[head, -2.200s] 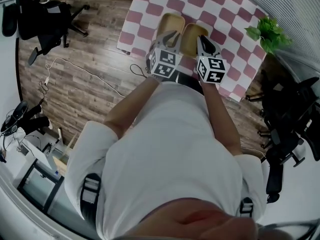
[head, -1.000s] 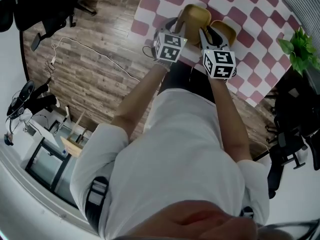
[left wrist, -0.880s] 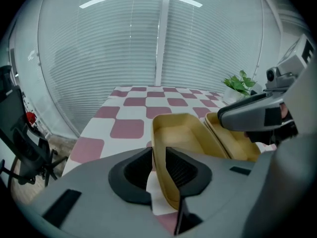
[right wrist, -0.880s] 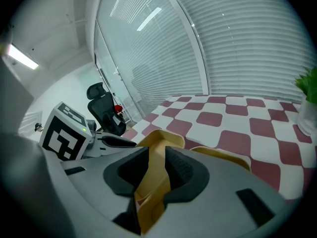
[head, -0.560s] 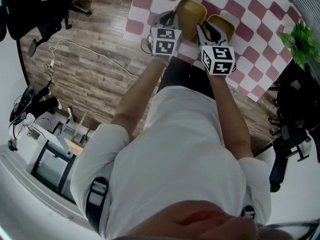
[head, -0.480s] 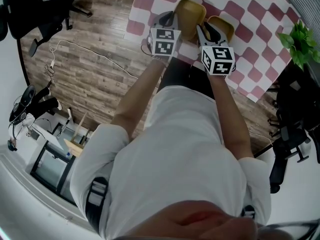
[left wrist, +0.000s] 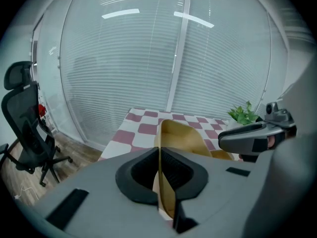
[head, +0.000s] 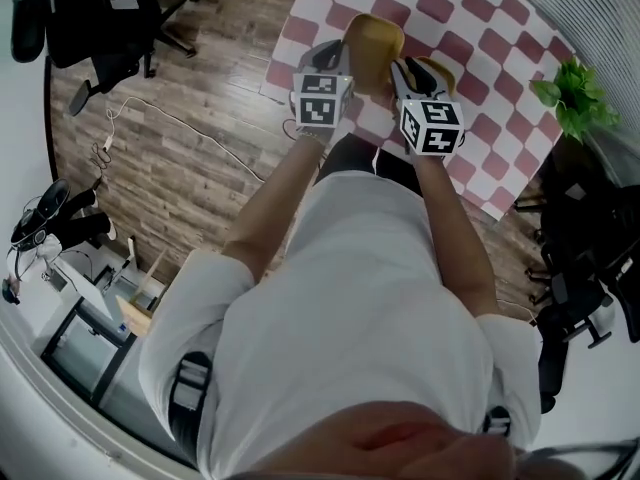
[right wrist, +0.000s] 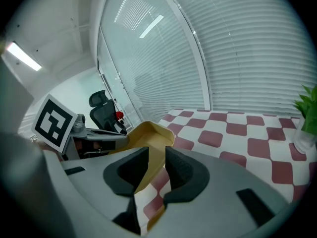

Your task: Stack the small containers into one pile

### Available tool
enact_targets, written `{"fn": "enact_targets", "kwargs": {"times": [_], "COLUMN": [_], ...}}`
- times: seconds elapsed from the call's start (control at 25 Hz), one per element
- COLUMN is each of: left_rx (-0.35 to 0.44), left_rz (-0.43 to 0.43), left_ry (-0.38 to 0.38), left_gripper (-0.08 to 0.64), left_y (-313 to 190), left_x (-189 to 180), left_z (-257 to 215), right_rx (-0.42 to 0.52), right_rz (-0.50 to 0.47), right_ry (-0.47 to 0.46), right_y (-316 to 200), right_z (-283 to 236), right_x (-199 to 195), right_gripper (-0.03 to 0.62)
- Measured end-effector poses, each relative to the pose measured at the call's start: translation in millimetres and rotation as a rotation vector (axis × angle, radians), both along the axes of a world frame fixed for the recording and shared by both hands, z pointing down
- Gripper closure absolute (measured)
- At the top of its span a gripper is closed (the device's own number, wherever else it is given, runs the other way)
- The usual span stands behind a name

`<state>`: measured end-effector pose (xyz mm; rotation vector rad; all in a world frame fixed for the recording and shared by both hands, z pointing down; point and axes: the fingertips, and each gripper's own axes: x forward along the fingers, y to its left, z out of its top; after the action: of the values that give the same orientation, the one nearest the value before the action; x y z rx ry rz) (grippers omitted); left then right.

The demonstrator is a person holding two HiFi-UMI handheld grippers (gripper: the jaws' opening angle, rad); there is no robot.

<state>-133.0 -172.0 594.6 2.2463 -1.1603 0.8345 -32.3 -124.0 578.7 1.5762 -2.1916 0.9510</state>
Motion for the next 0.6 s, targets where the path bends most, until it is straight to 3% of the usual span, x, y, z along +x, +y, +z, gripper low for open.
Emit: {"fn": "enact_targets", "kwargs": {"times": [0.32, 0.6], "left_rx": [-0.012, -0.074], "left_rz": [-0.019, 0.06], "left_ry": [0.079, 0.177], "left_gripper": [0.517, 0.517], "left_y": [11.7, 40.6], "left_x": [5.8, 64.7], "left_z": [-22.9, -25.4], "right_rx": [0.014, -0.012], "right_rz": [0.03, 0.143], "right_ry": [0.019, 0.054], "right_y": [8.5, 41.5], "right_z": [-14.6, -12.9], "right_x": [5.3, 55.8], "right_gripper": [0.471, 0.466]}}
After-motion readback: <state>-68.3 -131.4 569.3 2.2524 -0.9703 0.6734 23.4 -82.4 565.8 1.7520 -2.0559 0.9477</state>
